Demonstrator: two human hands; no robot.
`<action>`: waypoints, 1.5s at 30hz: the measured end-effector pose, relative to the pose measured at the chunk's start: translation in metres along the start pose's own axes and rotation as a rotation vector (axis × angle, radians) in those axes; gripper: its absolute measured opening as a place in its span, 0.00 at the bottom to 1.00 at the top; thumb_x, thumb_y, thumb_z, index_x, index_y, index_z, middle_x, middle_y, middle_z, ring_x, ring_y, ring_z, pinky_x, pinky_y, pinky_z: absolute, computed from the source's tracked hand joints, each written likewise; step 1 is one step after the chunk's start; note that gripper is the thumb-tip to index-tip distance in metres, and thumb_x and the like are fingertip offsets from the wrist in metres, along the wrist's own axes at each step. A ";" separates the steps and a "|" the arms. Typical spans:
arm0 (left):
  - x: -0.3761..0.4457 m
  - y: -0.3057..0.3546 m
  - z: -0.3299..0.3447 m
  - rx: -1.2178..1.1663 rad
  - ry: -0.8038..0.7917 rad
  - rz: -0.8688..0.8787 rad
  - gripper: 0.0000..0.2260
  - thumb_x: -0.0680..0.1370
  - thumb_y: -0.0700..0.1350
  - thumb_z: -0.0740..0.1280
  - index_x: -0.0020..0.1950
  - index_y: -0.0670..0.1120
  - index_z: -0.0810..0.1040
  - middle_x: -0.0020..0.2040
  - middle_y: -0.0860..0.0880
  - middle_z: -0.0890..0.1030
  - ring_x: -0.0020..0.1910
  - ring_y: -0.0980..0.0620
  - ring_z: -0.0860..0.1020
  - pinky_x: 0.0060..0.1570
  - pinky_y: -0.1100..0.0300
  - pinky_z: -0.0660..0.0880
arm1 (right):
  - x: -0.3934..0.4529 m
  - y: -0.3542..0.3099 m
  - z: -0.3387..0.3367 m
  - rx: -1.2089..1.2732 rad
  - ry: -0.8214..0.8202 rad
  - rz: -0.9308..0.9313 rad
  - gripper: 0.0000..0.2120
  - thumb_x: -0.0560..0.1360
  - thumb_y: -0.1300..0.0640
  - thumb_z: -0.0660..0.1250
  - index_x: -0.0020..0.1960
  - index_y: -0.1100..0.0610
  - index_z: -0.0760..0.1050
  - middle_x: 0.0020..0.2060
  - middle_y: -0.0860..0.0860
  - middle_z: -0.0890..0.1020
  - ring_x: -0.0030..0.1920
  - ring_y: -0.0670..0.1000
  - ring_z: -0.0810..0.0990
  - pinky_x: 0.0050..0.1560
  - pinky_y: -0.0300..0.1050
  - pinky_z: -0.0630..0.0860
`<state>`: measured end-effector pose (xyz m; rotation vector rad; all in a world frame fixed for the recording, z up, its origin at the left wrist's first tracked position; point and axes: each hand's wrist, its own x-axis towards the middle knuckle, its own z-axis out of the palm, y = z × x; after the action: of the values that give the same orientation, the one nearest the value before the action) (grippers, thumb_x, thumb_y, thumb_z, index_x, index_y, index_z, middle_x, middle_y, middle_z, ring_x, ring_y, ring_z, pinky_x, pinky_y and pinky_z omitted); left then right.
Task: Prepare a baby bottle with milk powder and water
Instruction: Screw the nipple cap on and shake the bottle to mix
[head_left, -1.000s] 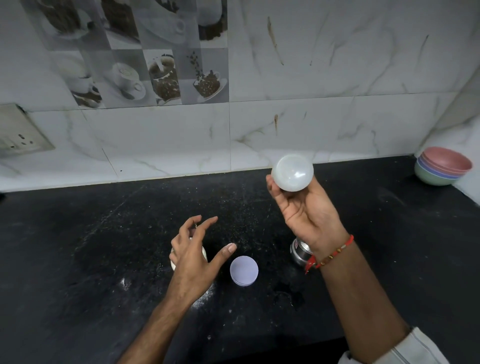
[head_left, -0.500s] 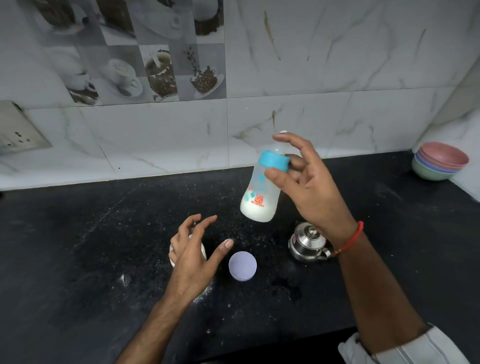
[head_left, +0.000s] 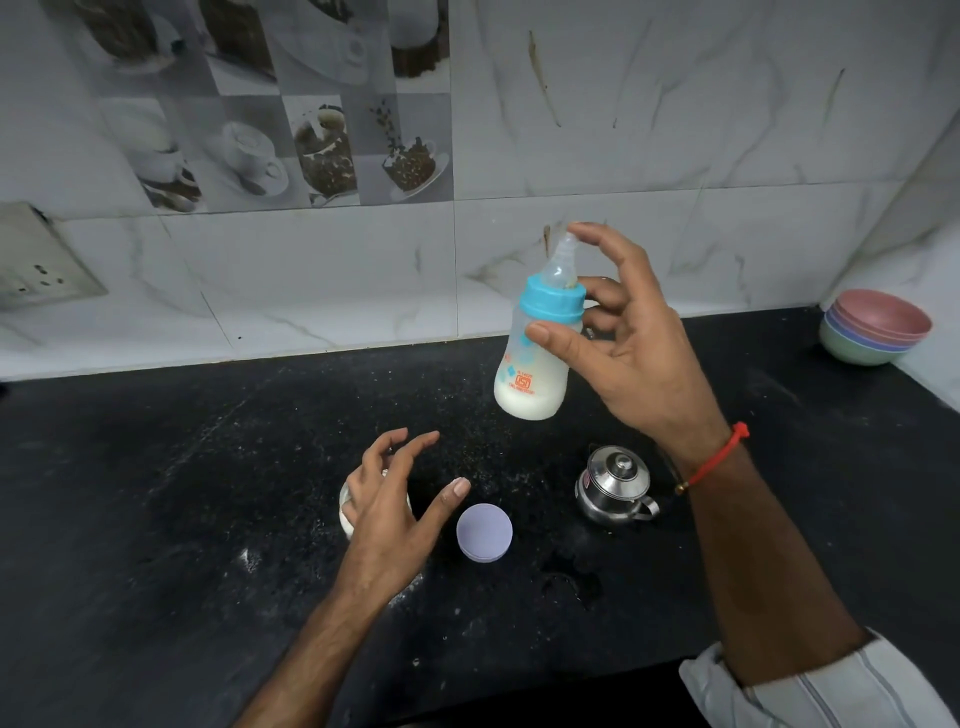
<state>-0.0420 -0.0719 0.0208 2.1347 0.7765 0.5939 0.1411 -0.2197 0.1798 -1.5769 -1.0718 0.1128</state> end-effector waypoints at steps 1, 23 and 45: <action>0.000 0.000 0.000 -0.002 0.001 0.002 0.29 0.71 0.69 0.66 0.72 0.65 0.71 0.73 0.63 0.61 0.66 0.58 0.59 0.70 0.45 0.60 | 0.001 0.001 -0.001 0.007 0.028 0.006 0.36 0.75 0.53 0.76 0.76 0.43 0.61 0.59 0.53 0.83 0.54 0.51 0.87 0.57 0.56 0.84; 0.004 0.006 0.007 0.005 -0.027 0.028 0.31 0.70 0.74 0.61 0.71 0.67 0.71 0.71 0.65 0.65 0.69 0.56 0.62 0.67 0.50 0.57 | -0.006 -0.020 -0.003 -0.421 0.393 0.078 0.39 0.71 0.41 0.78 0.73 0.50 0.63 0.50 0.49 0.78 0.46 0.53 0.82 0.51 0.52 0.82; -0.004 -0.056 0.003 0.043 0.141 -0.157 0.49 0.67 0.60 0.81 0.81 0.59 0.56 0.80 0.53 0.60 0.76 0.47 0.63 0.71 0.39 0.59 | -0.037 0.184 0.104 -0.490 -0.187 0.418 0.37 0.77 0.56 0.73 0.80 0.49 0.57 0.69 0.56 0.74 0.66 0.59 0.77 0.66 0.62 0.76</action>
<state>-0.0611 -0.0473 -0.0254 2.0638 1.0333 0.6544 0.1614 -0.1516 -0.0231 -2.2597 -0.9380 0.3020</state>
